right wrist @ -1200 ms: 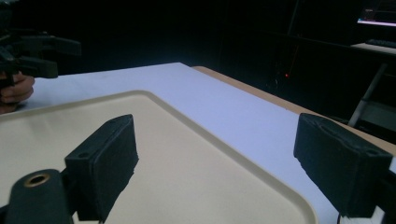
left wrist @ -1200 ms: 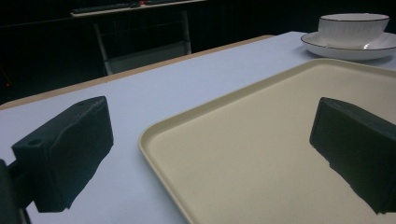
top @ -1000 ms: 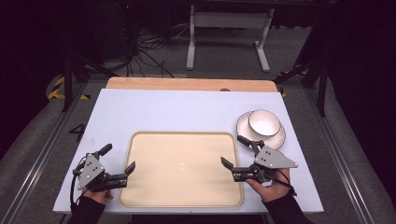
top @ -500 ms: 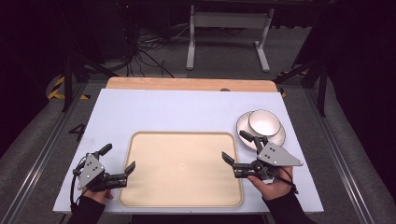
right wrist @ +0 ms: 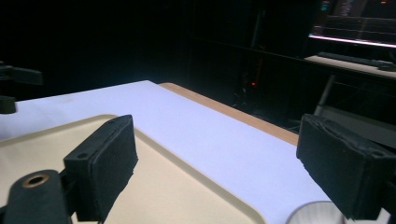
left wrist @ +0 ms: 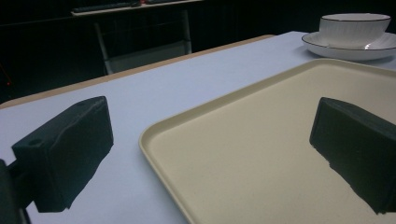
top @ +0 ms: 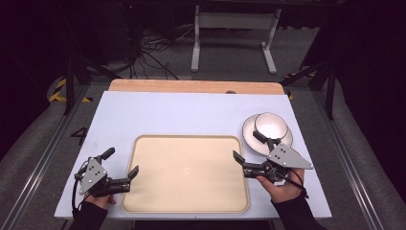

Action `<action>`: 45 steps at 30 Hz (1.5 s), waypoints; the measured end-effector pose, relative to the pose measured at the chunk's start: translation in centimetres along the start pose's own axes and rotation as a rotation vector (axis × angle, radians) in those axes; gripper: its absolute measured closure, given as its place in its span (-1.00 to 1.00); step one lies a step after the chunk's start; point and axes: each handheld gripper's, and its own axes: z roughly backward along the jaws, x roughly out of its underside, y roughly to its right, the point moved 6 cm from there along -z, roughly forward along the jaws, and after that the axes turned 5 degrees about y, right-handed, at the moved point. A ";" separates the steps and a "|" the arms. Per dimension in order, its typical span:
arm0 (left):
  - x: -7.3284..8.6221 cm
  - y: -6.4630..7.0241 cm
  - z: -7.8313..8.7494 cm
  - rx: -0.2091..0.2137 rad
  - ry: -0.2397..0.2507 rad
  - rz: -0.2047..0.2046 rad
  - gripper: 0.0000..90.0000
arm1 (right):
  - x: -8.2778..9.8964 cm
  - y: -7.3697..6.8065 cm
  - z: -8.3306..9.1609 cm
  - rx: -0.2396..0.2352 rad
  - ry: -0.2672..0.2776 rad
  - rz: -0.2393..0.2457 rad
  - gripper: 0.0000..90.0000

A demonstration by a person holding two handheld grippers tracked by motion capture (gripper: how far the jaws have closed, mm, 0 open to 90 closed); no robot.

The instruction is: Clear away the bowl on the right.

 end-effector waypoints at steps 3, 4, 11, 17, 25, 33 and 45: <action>0.0 0.0 0.0 -0.001 0.002 0.000 -1.00 | 0.1 0.8 0.4 0.040 -0.004 -0.005 -0.73; 0.0 0.0 0.0 0.000 0.000 0.000 -1.00 | 0.1 1.0 0.5 0.052 -0.004 -0.004 -0.73; 0.0 0.0 0.0 0.001 0.001 -0.001 -1.00 | 0.5 2.5 1.2 0.143 -0.014 0.006 -0.67; 0.0 0.0 0.0 0.002 0.003 -0.001 -1.00 | 0.7 3.5 1.6 0.209 -0.023 0.008 -0.67; 0.0 0.0 0.0 0.002 0.003 -0.001 -1.00 | 1.1 4.8 2.2 0.288 -0.032 0.011 -0.68; 0.0 0.1 0.0 0.003 0.006 -0.003 -1.00 | 1.2 6.0 2.8 0.356 -0.026 0.008 -0.68; 0.0 0.0 0.0 0.000 0.001 -0.003 -1.00 | 1.3 7.3 3.3 0.432 -0.034 -0.019 -0.68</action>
